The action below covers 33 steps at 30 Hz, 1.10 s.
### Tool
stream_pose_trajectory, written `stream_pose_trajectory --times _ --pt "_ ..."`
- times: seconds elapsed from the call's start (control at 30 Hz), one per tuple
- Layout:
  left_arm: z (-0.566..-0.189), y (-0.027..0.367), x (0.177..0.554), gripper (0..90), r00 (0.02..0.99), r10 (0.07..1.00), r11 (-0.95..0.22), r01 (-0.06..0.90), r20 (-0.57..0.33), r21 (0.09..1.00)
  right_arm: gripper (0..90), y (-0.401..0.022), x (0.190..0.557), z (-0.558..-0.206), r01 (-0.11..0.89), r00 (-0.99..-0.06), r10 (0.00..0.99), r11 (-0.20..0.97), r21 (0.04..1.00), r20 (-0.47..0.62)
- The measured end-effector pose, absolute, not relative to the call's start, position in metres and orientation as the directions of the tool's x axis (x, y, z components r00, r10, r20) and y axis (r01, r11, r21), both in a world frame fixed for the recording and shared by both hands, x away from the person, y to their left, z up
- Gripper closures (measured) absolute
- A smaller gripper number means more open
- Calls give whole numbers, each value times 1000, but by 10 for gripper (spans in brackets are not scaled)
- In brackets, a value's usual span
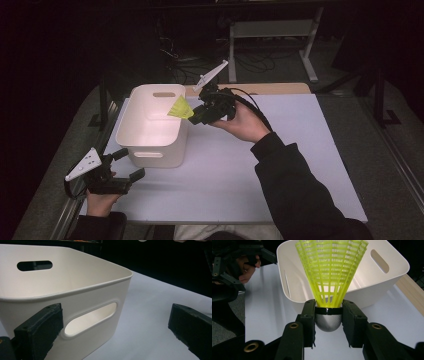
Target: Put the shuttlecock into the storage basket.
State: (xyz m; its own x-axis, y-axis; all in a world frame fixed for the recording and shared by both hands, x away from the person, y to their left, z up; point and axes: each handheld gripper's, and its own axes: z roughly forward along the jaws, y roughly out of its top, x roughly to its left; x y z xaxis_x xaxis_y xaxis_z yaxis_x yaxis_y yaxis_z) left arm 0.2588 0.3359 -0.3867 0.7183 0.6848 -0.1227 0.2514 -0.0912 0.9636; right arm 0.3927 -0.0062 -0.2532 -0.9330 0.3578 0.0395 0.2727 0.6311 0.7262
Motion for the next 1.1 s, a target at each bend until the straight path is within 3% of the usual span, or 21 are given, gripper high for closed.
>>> stream_pose_trajectory --times 1.1 --pt "-387 336 259 0 720 683 -91 252 -123 963 632 29 405 -249 244 -948 316 661 709 32"
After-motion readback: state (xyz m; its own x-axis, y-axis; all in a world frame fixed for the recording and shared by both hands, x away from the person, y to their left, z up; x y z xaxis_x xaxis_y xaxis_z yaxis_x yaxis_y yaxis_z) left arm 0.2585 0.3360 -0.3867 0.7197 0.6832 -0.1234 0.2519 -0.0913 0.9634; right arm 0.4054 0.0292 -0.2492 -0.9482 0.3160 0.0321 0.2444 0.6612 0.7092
